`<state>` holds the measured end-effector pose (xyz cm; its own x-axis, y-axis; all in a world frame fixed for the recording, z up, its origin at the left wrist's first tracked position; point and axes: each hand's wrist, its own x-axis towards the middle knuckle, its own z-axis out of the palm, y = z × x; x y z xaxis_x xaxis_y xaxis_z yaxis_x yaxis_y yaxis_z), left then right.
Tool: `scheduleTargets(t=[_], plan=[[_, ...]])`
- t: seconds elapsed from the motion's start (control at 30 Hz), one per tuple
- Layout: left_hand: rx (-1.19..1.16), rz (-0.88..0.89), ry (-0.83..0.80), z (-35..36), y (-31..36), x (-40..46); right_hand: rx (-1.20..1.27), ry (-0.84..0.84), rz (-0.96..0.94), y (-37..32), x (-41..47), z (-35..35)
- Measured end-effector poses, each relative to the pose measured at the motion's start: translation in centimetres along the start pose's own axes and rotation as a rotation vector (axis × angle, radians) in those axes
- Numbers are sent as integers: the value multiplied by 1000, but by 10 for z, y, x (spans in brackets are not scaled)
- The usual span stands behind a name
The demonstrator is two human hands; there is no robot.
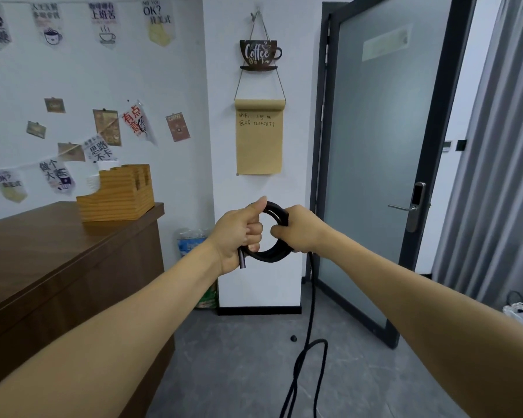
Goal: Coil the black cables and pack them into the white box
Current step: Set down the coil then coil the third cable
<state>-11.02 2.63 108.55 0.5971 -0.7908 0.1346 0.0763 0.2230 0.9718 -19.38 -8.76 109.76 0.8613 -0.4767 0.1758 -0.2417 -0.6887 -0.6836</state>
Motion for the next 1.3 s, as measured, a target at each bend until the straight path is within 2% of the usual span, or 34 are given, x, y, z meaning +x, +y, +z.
scheduleTargets(t=[0.17,0.5,0.6,0.67,0.77,0.87,1.0,1.13,1.3], plan=[[-91,-32,118,-13,-2,8,182,-75,-3,13,-3,-6],[-324,-36,371,-59,17,22,375,182,91,79,-5,-32],[-275,-2,457,-60,17,27,266,254,50,70,0,-26],[-124,64,500,-58,18,31,-42,253,-14,57,5,-21],[98,165,478,-52,19,33,-496,148,-121,28,3,-12],[257,212,445,-41,17,32,-608,71,-253,-3,0,-7],[342,201,357,-29,10,32,-483,-3,-344,-25,2,-10],[467,156,296,-13,4,27,-365,38,-389,-31,2,-9],[323,58,176,-2,2,20,-142,124,-373,-25,1,-11]])
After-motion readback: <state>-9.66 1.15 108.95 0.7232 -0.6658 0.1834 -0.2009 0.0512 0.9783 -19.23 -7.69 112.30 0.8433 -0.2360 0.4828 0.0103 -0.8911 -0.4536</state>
